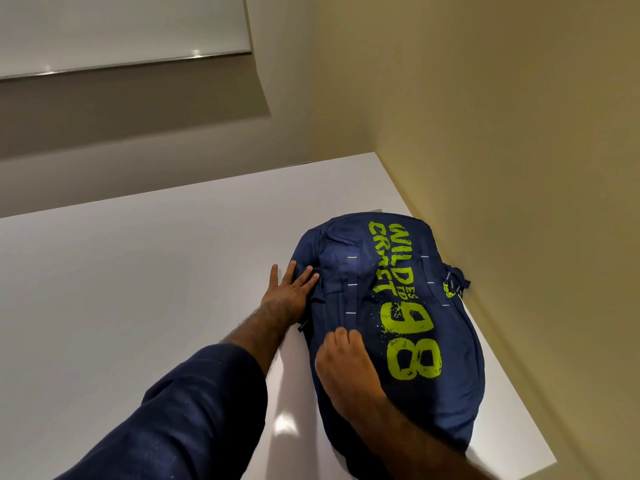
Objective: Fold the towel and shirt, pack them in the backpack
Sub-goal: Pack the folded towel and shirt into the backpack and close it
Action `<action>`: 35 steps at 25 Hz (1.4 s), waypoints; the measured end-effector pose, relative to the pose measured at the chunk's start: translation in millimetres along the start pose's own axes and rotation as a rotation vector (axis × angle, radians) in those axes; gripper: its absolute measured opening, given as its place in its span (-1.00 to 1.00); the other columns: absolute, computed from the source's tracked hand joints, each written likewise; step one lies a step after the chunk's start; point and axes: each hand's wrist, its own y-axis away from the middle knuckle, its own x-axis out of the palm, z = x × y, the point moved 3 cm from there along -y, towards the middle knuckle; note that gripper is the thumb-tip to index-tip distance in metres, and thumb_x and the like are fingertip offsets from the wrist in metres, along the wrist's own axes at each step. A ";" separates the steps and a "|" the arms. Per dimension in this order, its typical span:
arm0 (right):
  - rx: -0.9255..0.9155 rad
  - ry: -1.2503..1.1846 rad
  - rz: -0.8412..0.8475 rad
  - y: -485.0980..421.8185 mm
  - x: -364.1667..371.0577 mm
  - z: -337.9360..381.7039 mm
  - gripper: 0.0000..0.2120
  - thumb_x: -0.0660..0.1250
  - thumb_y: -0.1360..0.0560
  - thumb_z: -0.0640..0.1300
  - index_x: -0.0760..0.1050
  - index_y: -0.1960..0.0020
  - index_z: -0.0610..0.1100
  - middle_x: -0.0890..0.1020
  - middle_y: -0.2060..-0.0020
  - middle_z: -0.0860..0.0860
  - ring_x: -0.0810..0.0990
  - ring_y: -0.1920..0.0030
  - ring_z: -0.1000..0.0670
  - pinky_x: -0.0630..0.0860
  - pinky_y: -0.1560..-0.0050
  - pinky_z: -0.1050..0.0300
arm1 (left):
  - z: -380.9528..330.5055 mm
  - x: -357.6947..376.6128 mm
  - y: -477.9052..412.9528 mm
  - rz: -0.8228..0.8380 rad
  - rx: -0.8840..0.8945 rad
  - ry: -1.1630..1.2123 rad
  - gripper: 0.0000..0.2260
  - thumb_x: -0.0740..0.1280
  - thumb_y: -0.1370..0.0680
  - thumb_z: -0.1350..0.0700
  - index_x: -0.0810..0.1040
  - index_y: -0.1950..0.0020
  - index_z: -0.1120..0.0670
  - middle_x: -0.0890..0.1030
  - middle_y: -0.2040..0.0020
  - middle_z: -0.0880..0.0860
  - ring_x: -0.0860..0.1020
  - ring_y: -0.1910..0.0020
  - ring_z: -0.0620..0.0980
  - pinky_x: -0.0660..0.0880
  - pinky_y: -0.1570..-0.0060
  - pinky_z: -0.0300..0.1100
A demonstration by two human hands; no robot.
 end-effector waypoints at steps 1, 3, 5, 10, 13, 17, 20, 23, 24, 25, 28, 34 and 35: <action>-0.014 -0.011 -0.002 16.1 4.3 2.3 -0.87 0.28 -0.58 -0.16 0.48 0.02 -0.24 0.45 0.14 -0.18 0.38 0.11 -0.16 0.42 -0.03 -0.11 | 0.2 0.1 -0.7 0.005 0.001 0.009 -0.22 0.25 -0.67 0.08 -0.28 -0.66 -0.02 -0.27 -0.67 0.03 -0.34 -0.61 0.23 -0.28 -0.50 0.39; -0.012 -0.011 -0.021 50.5 23.8 6.8 -0.85 0.36 -0.47 -0.20 0.47 0.24 -0.21 0.40 0.32 -0.15 0.34 0.25 -0.15 0.41 0.16 -0.09 | 2.6 0.0 -3.5 0.018 -0.006 0.015 -0.23 0.24 -0.68 0.07 -0.28 -0.66 -0.02 -0.28 -0.67 0.03 -0.34 -0.60 0.23 -0.28 -0.50 0.39; 0.010 0.041 -0.085 89.5 50.3 7.4 -0.84 0.31 -0.39 -0.24 0.47 0.36 -0.16 0.40 0.41 -0.11 0.30 0.30 -0.13 0.31 0.23 -0.06 | 2.4 0.4 -4.6 0.027 -0.002 0.011 -0.23 0.23 -0.68 0.05 -0.29 -0.66 -0.02 -0.29 -0.66 0.03 -0.35 -0.60 0.24 -0.29 -0.49 0.40; 0.267 -0.392 0.012 139.6 79.9 -25.6 -0.91 0.45 -0.43 -0.11 0.53 0.16 -0.05 0.56 0.21 -0.01 0.52 0.18 -0.08 0.48 0.22 -0.02 | -3.9 3.2 -3.0 -0.036 -0.041 0.036 -0.25 0.24 -0.68 0.02 -0.21 -0.67 0.00 -0.22 -0.68 0.06 -0.31 -0.62 0.24 -0.29 -0.48 0.38; 0.598 -0.920 0.148 138.4 88.0 -36.3 -0.79 0.43 -0.53 0.01 0.42 0.13 -0.02 0.60 0.13 0.04 0.60 0.06 -0.04 0.52 0.04 0.01 | -43.7 0.2 37.6 -0.256 -0.176 0.280 -0.48 0.23 -0.66 0.09 0.19 -0.62 0.03 0.14 -0.65 0.13 -0.02 -0.64 0.23 -0.15 -0.54 0.29; 0.693 -1.045 0.146 129.7 94.0 -37.0 -0.83 0.42 -0.52 -0.04 0.44 0.13 -0.05 0.65 0.05 -0.08 0.64 -0.05 -0.18 0.47 0.03 0.05 | -121.7 28.5 144.0 -0.410 -0.399 0.473 -0.74 0.17 -0.67 -0.06 0.59 -0.16 0.01 0.61 -0.15 0.07 0.53 -0.14 0.15 0.40 -0.13 0.03; 0.673 -1.162 0.142 127.1 104.1 -38.4 -0.72 0.50 -0.45 0.01 0.44 0.21 -0.10 0.63 0.22 -0.14 0.53 0.16 -0.13 0.43 0.13 0.07 | -162.6 64.2 176.6 -0.154 -0.499 0.587 -0.72 0.18 -0.66 -0.11 0.61 -0.11 0.00 0.66 -0.12 0.05 0.59 -0.13 0.14 0.38 -0.07 -0.04; 0.653 -1.189 0.170 128.1 108.3 -38.3 -0.63 0.52 -0.41 0.01 0.37 0.35 -0.06 0.68 0.23 -0.06 0.59 0.18 -0.08 0.52 0.14 0.05 | -180.3 64.7 174.7 -0.075 -0.514 0.630 -0.73 0.21 -0.66 -0.13 0.63 -0.10 -0.01 0.67 -0.13 0.03 0.60 -0.18 0.13 0.38 -0.13 -0.06; 0.649 -1.190 0.166 129.2 108.5 -40.8 -0.67 0.51 -0.41 0.02 0.40 0.34 -0.06 0.72 0.15 -0.08 0.66 0.12 -0.11 0.54 0.12 0.06 | -186.3 63.2 171.3 -0.065 -0.530 0.661 -0.73 0.23 -0.65 -0.12 0.64 -0.10 -0.01 0.67 -0.12 0.03 0.59 -0.18 0.13 0.39 -0.14 -0.06; 0.646 -1.196 0.162 130.3 107.1 -42.9 -0.72 0.49 -0.42 0.02 0.45 0.29 -0.06 0.73 0.09 -0.09 0.68 0.05 -0.14 0.55 0.11 0.06 | -190.7 63.1 167.4 -0.054 -0.548 0.734 -0.75 0.26 -0.64 -0.12 0.65 -0.06 0.00 0.67 -0.07 0.04 0.60 -0.15 0.14 0.42 -0.13 -0.06; 0.630 -1.252 0.133 129.9 107.9 -45.6 -0.84 0.44 -0.45 -0.02 0.54 0.14 -0.09 0.71 0.06 -0.12 0.69 -0.01 -0.20 0.63 0.06 0.01 | -195.8 66.8 156.2 -0.075 -0.598 1.004 -0.72 0.40 -0.58 -0.08 0.62 0.21 0.07 0.65 0.18 0.06 0.61 0.07 0.13 0.52 0.02 -0.07; 0.433 -1.254 0.223 148.2 92.2 -55.6 -0.90 0.28 -0.56 -0.17 0.55 0.10 -0.11 0.70 0.01 -0.12 0.70 0.02 -0.15 0.65 -0.02 0.01 | -199.9 64.8 147.8 -0.152 -0.688 1.205 -0.65 0.50 -0.52 -0.03 0.58 0.32 0.19 0.60 0.34 0.11 0.57 0.22 0.15 0.55 0.10 -0.01; 0.442 -1.176 0.191 150.9 89.2 -59.9 -0.89 0.29 -0.57 -0.15 0.59 0.00 -0.13 0.69 -0.05 -0.12 0.68 -0.06 -0.17 0.60 -0.02 0.07 | -201.7 61.4 147.6 -0.155 -0.707 1.213 -0.69 0.49 -0.48 0.00 0.58 0.30 0.20 0.60 0.32 0.11 0.58 0.20 0.16 0.56 0.07 0.01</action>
